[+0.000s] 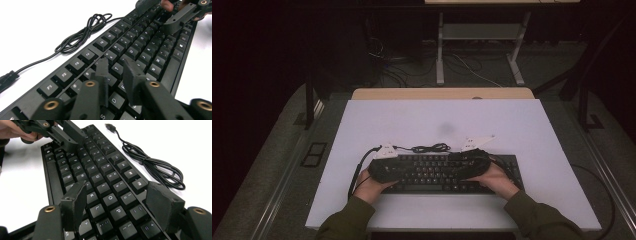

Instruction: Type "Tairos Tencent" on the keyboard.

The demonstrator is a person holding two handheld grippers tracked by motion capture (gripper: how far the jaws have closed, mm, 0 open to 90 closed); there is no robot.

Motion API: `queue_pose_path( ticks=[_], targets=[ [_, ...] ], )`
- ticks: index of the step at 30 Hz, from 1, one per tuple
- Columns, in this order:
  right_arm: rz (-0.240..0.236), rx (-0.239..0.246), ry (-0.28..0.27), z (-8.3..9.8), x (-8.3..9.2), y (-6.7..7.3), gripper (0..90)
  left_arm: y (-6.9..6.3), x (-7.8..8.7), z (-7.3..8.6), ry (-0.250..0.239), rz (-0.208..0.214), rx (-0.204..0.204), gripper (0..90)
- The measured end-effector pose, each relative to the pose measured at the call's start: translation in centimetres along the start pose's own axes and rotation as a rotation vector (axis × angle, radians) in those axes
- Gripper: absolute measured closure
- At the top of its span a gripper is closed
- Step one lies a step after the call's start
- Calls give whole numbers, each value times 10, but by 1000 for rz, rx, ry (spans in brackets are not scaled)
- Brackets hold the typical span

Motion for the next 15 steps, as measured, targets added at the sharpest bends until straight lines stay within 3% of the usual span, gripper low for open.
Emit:
queue_pose_path(
  ticks=[7, 15],
  targets=[
    [14, -14, -4, 3, 5, -2, 321, 2, -5, -2, 16, 7, -5, 887],
    [21, -18, -7, 3, 7, -4, 320, 2, -7, -2, 32, 2, -3, 888]
  ],
)
Point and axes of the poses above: each handheld gripper's, and its own axes: x roughly backward along the jaws, z roughly out of its underside, y roughly to its left, the point moved 7 cm from there along -x, roughly forward along the jaws, and after that the axes turned 5 degrees about z, right-handed, at the moved point
